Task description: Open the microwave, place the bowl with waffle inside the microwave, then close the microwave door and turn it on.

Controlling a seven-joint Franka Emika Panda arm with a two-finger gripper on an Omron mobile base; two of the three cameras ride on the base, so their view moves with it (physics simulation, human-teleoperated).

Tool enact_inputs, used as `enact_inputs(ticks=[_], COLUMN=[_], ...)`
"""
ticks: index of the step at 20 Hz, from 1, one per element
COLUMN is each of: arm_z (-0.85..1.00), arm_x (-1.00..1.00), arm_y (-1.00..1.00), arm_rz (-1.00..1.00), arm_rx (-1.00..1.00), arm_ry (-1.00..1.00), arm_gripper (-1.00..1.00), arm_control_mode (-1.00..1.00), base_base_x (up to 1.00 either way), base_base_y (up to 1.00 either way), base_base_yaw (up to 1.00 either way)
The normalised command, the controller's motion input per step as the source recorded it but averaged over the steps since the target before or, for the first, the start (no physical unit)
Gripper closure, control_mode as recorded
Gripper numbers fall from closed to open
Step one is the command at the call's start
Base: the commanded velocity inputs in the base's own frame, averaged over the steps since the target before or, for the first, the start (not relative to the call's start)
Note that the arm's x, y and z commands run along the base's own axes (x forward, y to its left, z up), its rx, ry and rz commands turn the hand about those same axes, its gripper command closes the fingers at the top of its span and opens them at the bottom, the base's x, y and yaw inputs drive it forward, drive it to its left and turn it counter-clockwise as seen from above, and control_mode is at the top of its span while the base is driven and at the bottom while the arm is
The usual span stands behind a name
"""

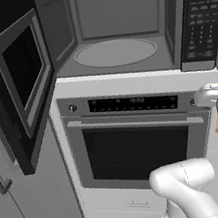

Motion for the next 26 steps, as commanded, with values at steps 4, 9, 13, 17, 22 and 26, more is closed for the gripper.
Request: enact_inputs(ticks=[4, 9, 13, 17, 22, 26], arm_z=[0.0, 0.0, 0.0, 0.0, 0.0, 0.0], arm_x=[0.0, 0.0, 0.0, 0.0, 0.0, 0.0], arm_y=[0.0, 0.0, 0.0, 0.0, 0.0, 0.0], arm_rz=[0.0, 0.0, 0.0, 0.0, 0.0, 0.0], arm_rx=[0.0, 0.0, 0.0, 0.0, 0.0, 0.0], arm_ry=[0.0, 0.0, 0.0, 0.0, 0.0, 0.0], arm_gripper=[-1.0, -1.0, -1.0, -1.0, -1.0, -1.0], arm_control_mode=[1.0, 1.0, 1.0, 1.0, 1.0, 1.0], base_base_x=[0.14, 0.17, 0.44, 0.27, 0.01, 0.0], base_base_y=[-0.31, -0.44, -0.2, 0.0, 0.01, 0.0], base_base_yaw=[0.22, 0.05, 0.04, 0.1, 0.21, 0.27])
